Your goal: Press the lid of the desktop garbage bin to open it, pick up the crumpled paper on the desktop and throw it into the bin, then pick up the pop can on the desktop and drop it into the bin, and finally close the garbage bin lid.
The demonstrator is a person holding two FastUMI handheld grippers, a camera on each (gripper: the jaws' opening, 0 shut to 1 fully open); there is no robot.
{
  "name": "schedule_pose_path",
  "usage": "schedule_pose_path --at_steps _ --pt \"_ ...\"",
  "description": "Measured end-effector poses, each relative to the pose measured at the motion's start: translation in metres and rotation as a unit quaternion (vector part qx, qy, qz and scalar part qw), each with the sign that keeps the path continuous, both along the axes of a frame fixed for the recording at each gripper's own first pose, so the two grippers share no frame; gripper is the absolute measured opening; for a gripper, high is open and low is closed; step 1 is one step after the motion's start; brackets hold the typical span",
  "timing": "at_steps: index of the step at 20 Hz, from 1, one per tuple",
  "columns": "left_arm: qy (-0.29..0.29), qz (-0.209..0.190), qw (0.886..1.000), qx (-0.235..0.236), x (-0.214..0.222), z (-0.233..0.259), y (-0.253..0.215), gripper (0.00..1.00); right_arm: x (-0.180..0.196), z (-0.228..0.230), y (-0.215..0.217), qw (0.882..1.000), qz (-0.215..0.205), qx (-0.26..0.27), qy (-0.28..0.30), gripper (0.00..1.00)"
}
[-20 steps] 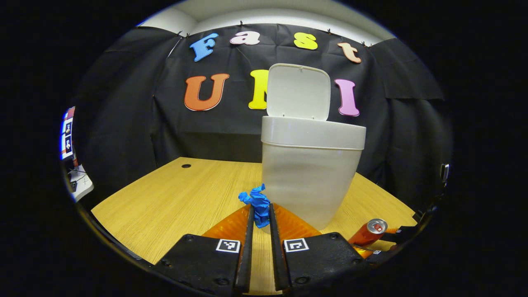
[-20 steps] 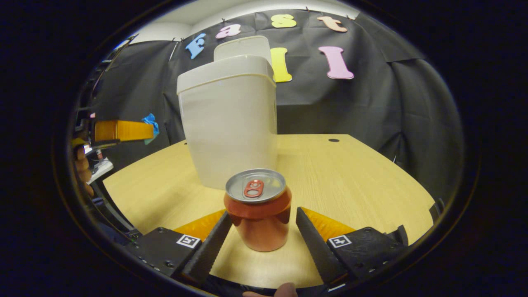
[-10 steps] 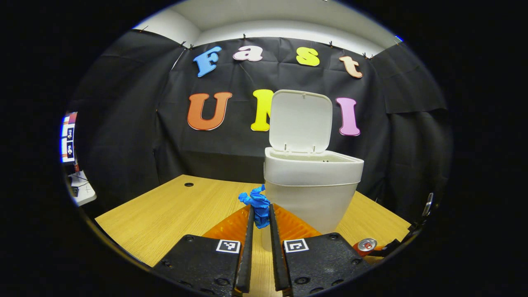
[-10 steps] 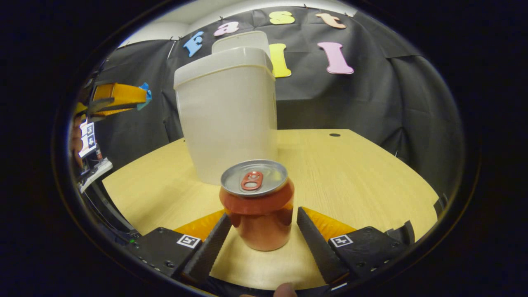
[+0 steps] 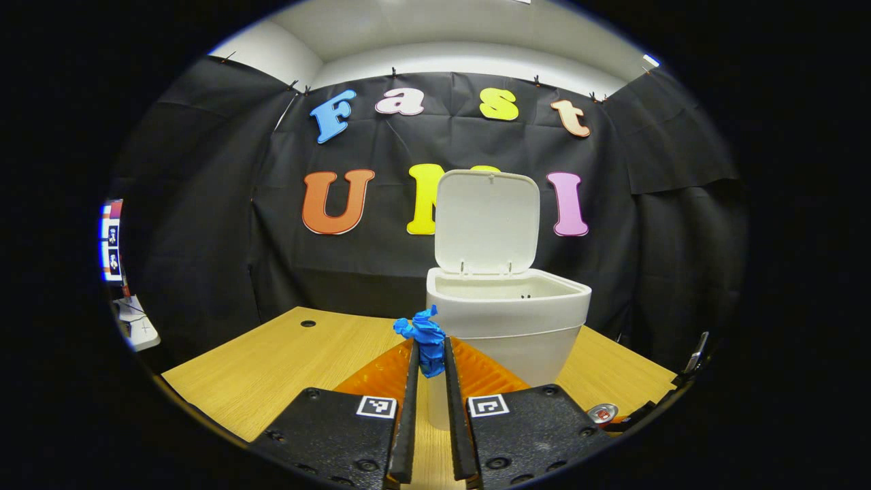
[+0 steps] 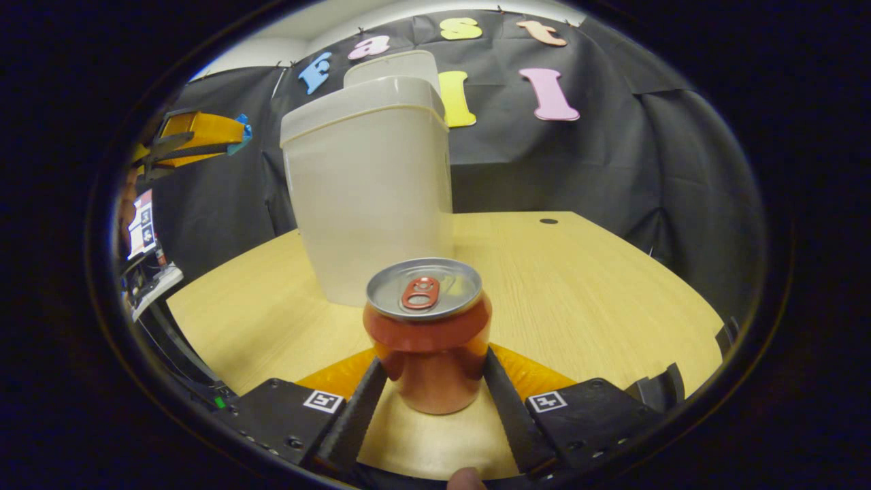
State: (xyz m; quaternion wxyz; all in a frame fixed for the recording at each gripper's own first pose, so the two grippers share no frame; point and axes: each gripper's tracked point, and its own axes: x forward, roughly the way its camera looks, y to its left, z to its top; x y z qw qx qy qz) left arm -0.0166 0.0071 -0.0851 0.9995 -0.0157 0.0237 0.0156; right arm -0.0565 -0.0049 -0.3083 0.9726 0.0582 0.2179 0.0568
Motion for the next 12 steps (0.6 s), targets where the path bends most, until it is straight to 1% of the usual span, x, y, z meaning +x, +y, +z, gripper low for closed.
schedule_pose_path --at_steps 2,4,6,9,12 --pt "-0.006 0.001 1.000 0.003 0.004 0.009 0.001 0.24 0.000 0.008 -0.003 1.000 -0.002 0.004 -0.006 0.83" --pt "-0.013 -0.001 1.000 -0.001 0.006 0.020 -0.001 0.24 -0.001 0.018 -0.005 1.000 0.000 0.010 -0.010 0.81" --pt "-0.015 -0.003 1.000 0.001 0.010 0.027 0.000 0.24 -0.002 0.029 -0.011 1.000 -0.004 0.003 -0.021 0.81" --pt "-0.023 -0.003 1.000 0.005 0.022 0.046 0.002 0.27 -0.001 0.038 -0.022 1.000 -0.005 -0.007 -0.029 0.81" --pt "-0.032 -0.006 0.999 -0.003 0.038 0.060 0.002 0.28 -0.001 0.042 -0.030 1.000 -0.009 -0.001 -0.029 0.81"
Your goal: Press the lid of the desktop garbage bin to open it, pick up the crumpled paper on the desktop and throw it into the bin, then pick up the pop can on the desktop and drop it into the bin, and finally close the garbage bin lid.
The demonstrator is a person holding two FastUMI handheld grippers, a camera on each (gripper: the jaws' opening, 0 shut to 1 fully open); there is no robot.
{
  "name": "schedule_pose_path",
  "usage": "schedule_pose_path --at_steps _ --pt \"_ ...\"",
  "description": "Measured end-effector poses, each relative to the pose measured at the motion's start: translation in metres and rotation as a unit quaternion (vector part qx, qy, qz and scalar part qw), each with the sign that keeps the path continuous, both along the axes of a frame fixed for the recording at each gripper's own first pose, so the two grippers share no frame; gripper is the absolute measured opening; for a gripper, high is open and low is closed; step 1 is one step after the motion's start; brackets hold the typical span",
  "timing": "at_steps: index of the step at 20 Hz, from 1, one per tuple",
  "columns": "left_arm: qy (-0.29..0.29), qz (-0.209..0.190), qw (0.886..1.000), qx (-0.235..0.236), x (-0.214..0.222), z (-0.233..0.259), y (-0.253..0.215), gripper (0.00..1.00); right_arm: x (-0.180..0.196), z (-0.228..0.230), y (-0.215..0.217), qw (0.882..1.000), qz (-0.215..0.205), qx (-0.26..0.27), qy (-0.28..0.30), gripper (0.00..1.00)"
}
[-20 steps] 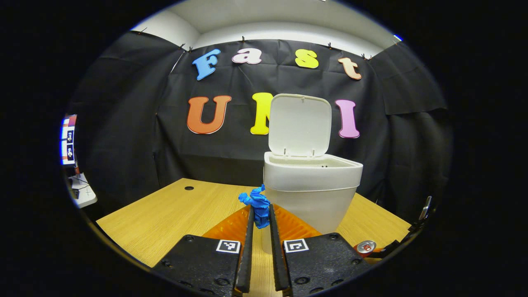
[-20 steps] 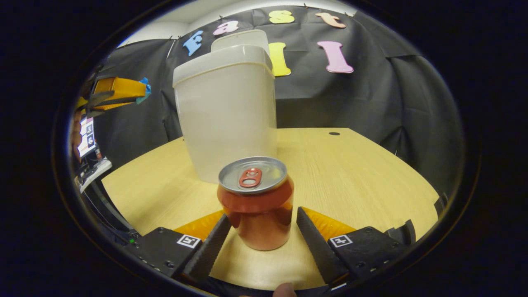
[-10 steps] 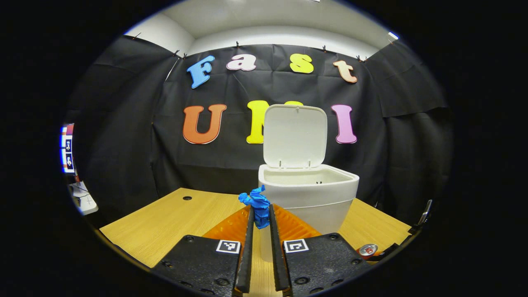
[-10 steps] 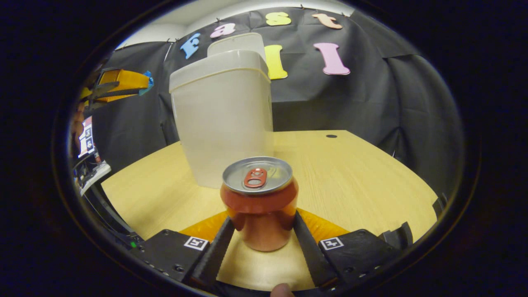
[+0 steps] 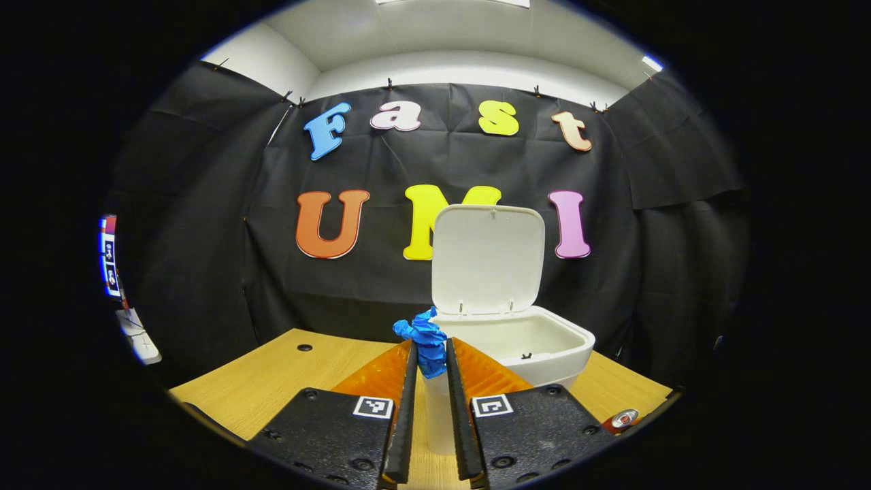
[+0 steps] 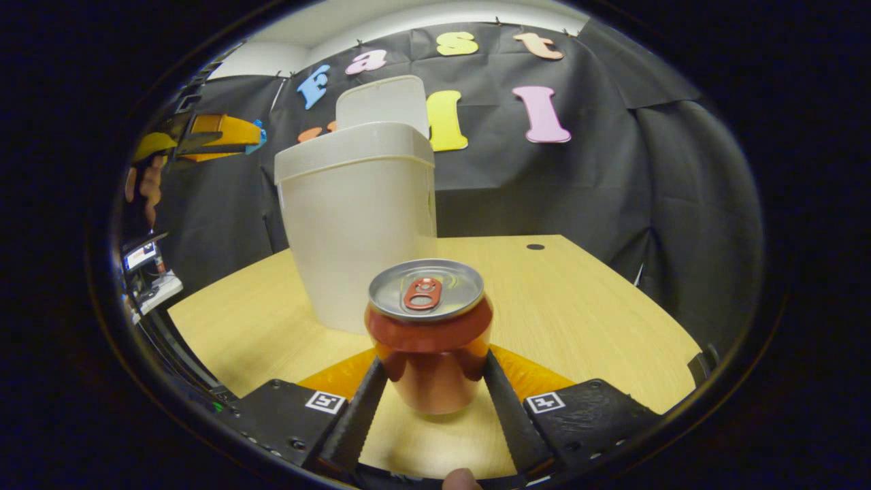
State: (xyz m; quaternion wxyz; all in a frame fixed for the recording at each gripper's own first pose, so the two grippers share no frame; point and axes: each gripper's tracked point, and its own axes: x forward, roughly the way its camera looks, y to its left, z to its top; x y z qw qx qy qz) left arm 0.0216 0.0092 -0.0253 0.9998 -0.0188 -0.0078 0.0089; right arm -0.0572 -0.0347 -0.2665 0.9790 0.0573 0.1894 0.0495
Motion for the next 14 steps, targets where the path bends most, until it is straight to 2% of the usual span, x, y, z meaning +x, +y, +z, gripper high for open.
schedule_pose_path --at_steps 6,14 --pt "-0.003 -0.018 1.000 -0.004 0.031 0.013 -0.013 0.28 -0.001 0.009 -0.015 1.000 -0.004 -0.006 -0.008 0.81" --pt "0.018 -0.043 0.999 0.006 0.065 0.007 -0.040 0.34 0.002 0.020 -0.027 1.000 -0.004 -0.010 -0.017 0.81"
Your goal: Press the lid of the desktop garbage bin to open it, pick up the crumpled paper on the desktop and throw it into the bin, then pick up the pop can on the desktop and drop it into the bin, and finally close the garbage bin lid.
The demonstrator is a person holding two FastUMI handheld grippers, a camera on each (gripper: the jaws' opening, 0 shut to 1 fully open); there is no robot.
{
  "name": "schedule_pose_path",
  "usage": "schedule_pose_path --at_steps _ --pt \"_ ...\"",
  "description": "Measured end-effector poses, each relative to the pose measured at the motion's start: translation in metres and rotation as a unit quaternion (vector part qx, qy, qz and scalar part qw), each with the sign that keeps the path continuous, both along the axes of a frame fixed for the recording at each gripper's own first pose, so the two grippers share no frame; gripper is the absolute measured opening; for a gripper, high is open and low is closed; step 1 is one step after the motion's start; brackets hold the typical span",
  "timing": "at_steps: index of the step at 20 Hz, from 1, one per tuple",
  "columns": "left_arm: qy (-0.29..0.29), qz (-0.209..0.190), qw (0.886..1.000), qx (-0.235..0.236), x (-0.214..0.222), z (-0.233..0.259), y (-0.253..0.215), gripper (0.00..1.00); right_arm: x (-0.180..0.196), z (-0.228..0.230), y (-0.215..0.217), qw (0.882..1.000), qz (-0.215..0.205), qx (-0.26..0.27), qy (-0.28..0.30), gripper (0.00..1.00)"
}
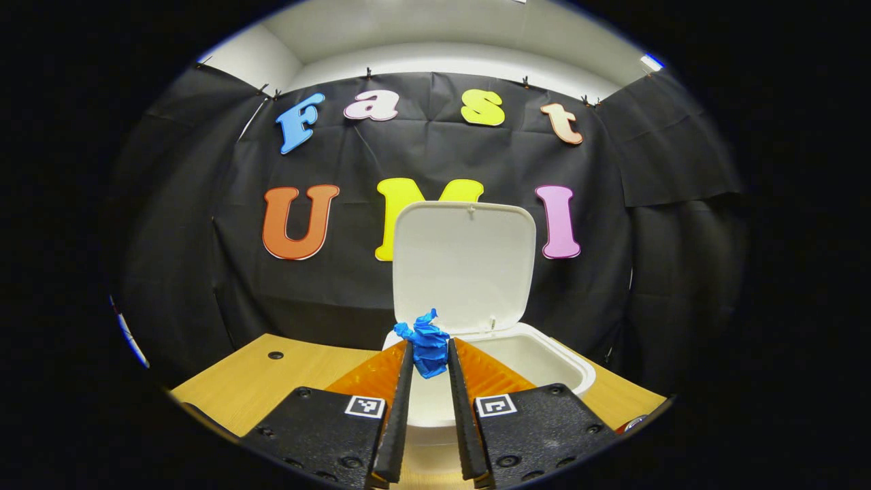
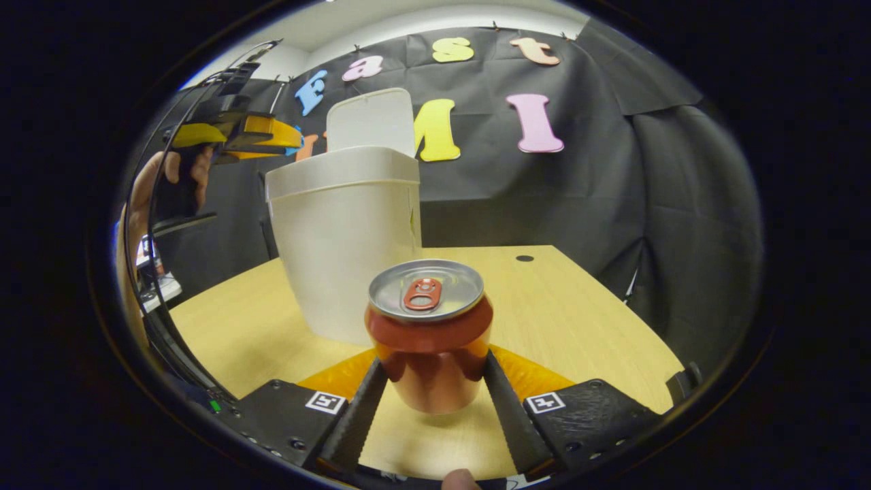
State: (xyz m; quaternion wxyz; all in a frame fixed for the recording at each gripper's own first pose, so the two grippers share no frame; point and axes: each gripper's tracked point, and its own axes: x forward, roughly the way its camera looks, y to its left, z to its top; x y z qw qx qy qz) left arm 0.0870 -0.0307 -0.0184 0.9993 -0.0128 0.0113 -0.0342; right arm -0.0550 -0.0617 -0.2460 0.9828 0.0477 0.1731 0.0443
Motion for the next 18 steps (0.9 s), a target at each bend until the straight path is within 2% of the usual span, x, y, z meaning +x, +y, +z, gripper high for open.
schedule_pose_path --at_steps 5,6,7,8,9,10,11,12,14,18 --pt "0.016 -0.003 1.000 0.009 0.012 -0.007 -0.004 0.35 0.003 0.003 0.002 1.000 0.009 0.004 -0.001 0.81" --pt "0.022 -0.011 1.000 0.008 0.013 -0.009 -0.007 0.39 0.003 0.006 0.003 1.000 0.010 0.004 -0.003 0.81" --pt "0.025 -0.014 1.000 0.007 0.015 -0.013 -0.009 0.43 0.004 0.008 0.002 1.000 0.011 0.004 -0.005 0.81" --pt "0.028 -0.014 0.999 0.005 0.017 -0.014 -0.009 0.56 0.004 0.009 0.002 1.000 0.011 0.005 -0.008 0.81" --pt "0.030 -0.012 0.999 0.004 0.017 -0.015 -0.008 0.60 0.003 0.009 0.002 1.000 0.011 0.005 -0.009 0.81" --pt "0.030 -0.013 0.999 0.002 0.018 -0.015 -0.008 0.77 0.002 0.008 0.002 1.000 0.010 0.004 -0.009 0.81" --pt "0.029 -0.015 0.999 0.000 0.018 -0.014 -0.010 0.79 0.002 0.008 -0.001 1.000 0.009 0.004 -0.009 0.81" --pt "0.028 -0.014 1.000 0.001 0.016 -0.014 -0.010 0.92 0.002 0.009 -0.002 1.000 0.007 0.006 -0.008 0.81" --pt "0.026 -0.009 1.000 0.004 0.015 -0.013 -0.007 0.97 0.003 0.012 -0.003 1.000 0.006 0.010 -0.010 0.81" --pt "0.012 -0.001 1.000 0.009 0.008 -0.004 -0.001 0.98 0.004 0.020 -0.003 1.000 0.007 0.006 -0.018 0.81"
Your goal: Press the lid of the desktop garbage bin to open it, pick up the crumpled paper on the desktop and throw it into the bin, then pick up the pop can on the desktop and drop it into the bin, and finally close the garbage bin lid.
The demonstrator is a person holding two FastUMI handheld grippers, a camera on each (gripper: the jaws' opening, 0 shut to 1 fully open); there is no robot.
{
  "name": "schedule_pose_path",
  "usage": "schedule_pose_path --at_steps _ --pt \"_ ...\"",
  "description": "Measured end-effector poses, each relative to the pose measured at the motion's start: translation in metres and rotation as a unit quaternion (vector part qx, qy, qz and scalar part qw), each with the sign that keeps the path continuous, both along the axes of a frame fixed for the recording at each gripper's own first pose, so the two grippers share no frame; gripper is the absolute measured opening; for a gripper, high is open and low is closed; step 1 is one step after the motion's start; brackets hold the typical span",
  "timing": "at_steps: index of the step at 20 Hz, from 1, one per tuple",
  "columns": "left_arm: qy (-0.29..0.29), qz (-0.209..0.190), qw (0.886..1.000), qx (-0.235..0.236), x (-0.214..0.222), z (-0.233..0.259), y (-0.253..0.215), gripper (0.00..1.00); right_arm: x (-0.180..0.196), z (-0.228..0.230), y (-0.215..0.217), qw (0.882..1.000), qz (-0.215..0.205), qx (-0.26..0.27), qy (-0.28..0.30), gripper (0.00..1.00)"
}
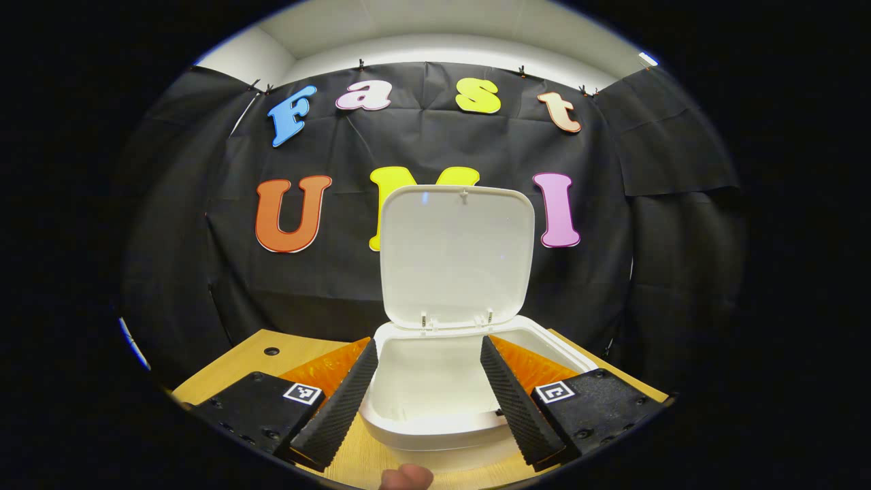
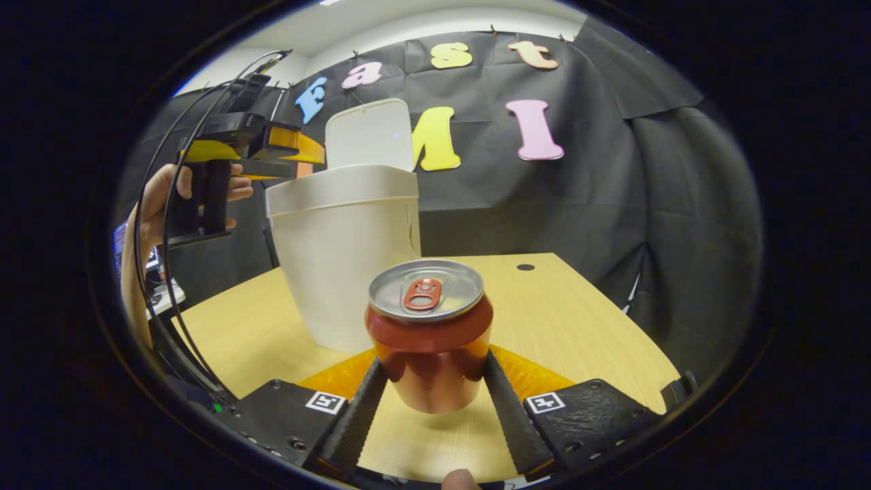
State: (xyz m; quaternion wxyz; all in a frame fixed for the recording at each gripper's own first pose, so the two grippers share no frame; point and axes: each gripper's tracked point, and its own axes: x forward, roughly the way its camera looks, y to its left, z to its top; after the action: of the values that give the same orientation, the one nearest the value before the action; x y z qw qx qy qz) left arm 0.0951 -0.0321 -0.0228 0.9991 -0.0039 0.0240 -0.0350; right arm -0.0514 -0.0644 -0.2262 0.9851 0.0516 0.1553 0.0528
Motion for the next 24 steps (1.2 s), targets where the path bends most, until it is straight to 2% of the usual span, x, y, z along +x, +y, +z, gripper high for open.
schedule_pose_path --at_steps 9,10,20,24 --pt "-0.012 0.017 1.000 -0.006 -0.025 0.004 0.025 1.00 0.007 0.031 -0.001 1.000 0.003 -0.012 -0.020 0.81" --pt "-0.013 0.020 1.000 -0.004 -0.028 0.004 0.029 0.98 0.008 0.038 0.000 1.000 0.005 -0.018 -0.024 0.81" --pt "0.007 0.053 0.999 -0.007 -0.068 -0.031 0.076 0.98 0.035 0.129 0.029 0.995 0.041 -0.033 -0.089 0.81" --pt "0.014 0.076 0.997 0.003 -0.085 -0.049 0.101 0.98 0.052 0.165 0.057 0.990 0.067 -0.046 -0.116 0.81"
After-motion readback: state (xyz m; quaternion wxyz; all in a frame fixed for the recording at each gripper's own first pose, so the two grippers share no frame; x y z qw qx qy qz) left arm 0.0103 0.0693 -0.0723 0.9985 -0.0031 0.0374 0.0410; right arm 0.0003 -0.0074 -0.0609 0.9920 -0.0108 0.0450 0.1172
